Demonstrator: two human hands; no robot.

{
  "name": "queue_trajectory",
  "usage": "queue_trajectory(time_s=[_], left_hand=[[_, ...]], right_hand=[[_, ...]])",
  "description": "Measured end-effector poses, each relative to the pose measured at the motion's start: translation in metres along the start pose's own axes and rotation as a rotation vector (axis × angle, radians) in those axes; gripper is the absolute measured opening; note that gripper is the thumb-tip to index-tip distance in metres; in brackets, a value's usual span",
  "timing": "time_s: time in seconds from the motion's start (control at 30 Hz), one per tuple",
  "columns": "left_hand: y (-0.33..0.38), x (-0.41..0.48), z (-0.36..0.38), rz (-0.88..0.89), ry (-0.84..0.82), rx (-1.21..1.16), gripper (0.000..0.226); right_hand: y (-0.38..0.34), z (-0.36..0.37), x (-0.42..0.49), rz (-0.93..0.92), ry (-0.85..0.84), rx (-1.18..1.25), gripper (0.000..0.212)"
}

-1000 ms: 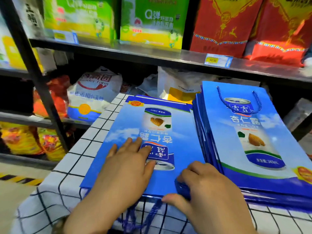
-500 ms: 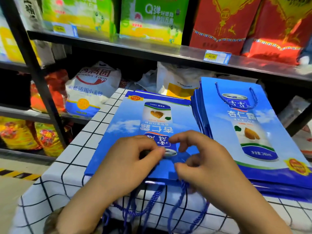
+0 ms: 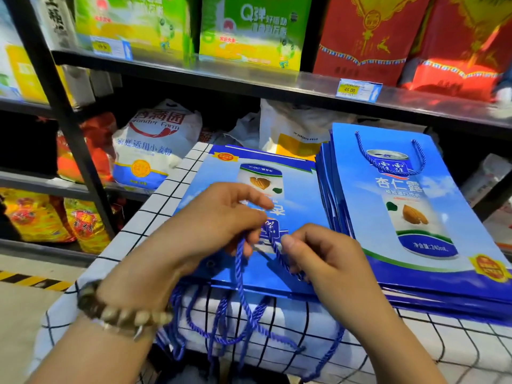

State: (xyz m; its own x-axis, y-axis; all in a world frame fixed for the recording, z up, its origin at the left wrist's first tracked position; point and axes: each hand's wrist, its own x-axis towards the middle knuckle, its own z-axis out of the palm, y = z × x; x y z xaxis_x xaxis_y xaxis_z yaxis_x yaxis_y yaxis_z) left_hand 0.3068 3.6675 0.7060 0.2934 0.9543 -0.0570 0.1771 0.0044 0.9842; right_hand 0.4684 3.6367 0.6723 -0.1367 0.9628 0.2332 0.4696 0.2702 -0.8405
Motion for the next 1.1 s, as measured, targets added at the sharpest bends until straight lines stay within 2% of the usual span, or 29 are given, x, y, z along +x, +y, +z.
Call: queue_trajectory(time_s=[0.1,0.23,0.4,0.47,0.53,0.63,0.67,0.73,0.8,0.9,1.0,1.1], left_hand=[[0.007,0.007,-0.008,-0.041,-0.040,-0.169,0.025],[0.012,0.011,-0.012,-0.049,-0.024,-0.352,0.019],[0.012,0.015,-0.007,-0.034,0.001,-0.417,0.017],[0.013,0.015,-0.007,-0.027,0.002,-0.432,0.017],[0.011,0.015,-0.010,-0.016,0.026,-0.364,0.017],[0.003,0.007,-0.025,0.018,0.099,-0.018,0.009],[0.001,0.002,-0.030,0.017,0.096,0.064,0.013],[-0.003,-0.009,-0.040,0.000,0.051,0.117,0.031],[-0.005,-0.019,-0.047,-0.014,0.025,0.152,0.037],[-0.008,-0.026,-0.053,-0.048,0.054,0.241,0.024],[-0.011,-0.027,-0.058,-0.024,0.143,0.279,0.029],[-0.013,-0.028,-0.059,0.029,0.214,0.373,0.023]], right_hand=[[0.006,0.003,-0.001,-0.080,-0.034,-0.131,0.040],[-0.006,0.006,0.001,-0.035,-0.127,-0.185,0.067],[-0.031,0.016,0.005,-0.029,-0.160,-0.322,0.058],[-0.034,0.022,0.009,-0.043,-0.123,-0.360,0.045],[-0.033,0.024,0.015,-0.038,-0.082,-0.309,0.036],[-0.038,0.019,0.028,0.017,-0.045,-0.062,0.030],[-0.039,0.018,0.034,0.031,-0.024,0.016,0.027],[-0.042,0.020,0.045,0.045,0.009,0.113,0.026],[-0.045,0.027,0.054,0.041,-0.003,0.131,0.025],[-0.047,0.041,0.062,0.066,-0.049,0.165,0.023],[-0.047,0.051,0.066,0.112,-0.073,0.213,0.021],[-0.046,0.052,0.067,0.153,-0.076,0.246,0.020]])
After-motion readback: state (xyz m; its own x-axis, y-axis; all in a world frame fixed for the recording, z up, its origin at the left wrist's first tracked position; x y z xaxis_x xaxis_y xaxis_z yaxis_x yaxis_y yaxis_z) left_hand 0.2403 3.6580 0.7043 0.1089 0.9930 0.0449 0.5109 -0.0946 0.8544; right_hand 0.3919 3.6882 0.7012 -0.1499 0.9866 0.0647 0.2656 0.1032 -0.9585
